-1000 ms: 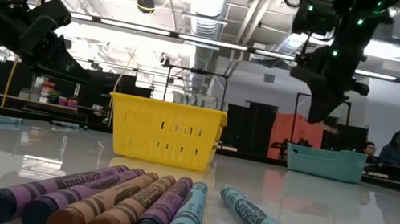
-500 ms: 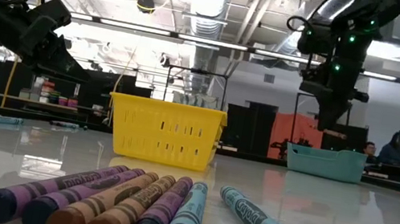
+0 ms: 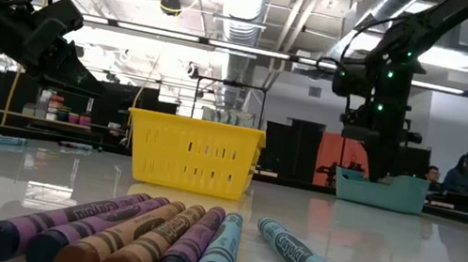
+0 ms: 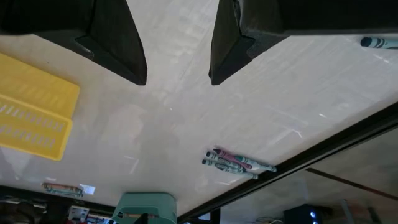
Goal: Sort crayons
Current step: Put the brown crayon into the green bin
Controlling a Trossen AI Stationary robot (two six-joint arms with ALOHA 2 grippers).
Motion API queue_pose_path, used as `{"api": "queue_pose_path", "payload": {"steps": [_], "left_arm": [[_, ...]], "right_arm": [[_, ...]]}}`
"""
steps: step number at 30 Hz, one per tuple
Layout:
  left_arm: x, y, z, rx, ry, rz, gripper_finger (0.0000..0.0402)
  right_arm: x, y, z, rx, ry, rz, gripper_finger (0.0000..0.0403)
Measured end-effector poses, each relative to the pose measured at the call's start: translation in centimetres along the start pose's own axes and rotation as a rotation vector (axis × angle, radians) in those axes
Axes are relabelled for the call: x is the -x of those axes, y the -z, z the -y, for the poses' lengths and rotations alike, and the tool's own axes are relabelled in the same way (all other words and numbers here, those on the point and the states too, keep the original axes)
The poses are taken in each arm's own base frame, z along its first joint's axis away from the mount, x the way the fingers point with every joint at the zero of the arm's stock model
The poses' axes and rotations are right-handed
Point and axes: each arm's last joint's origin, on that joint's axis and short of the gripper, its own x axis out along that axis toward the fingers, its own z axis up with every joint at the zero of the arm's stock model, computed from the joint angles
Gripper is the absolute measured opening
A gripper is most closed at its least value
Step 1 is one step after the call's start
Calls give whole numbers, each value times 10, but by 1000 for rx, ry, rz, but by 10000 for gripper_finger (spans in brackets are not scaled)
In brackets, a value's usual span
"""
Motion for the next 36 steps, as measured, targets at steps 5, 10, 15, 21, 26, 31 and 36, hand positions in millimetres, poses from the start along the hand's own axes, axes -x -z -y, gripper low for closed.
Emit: {"api": "queue_pose_path", "payload": {"steps": [5, 10, 15, 21, 26, 31, 36], "left_arm": [[0, 0, 0, 0, 0, 0, 167], [0, 0, 0, 0, 0, 0, 167], [0, 0, 0, 0, 0, 0, 167], [0, 0, 0, 1, 0, 0, 167], [0, 0, 0, 3, 1, 0, 167], [0, 0, 0, 4, 2, 0, 167], [0, 0, 0, 4, 2, 0, 167]], "right_arm": [[-2, -1, 0, -6, 3, -3, 63], [10, 0, 3, -27, -9, 44, 76], [31, 8, 5, -51, -30, 105, 79], [66, 30, -1, -66, -82, 167, 79], [93, 59, -14, -68, -151, 183, 79], [110, 93, -31, -83, -204, 121, 79], [116, 124, -53, -95, -206, 63, 79]]}}
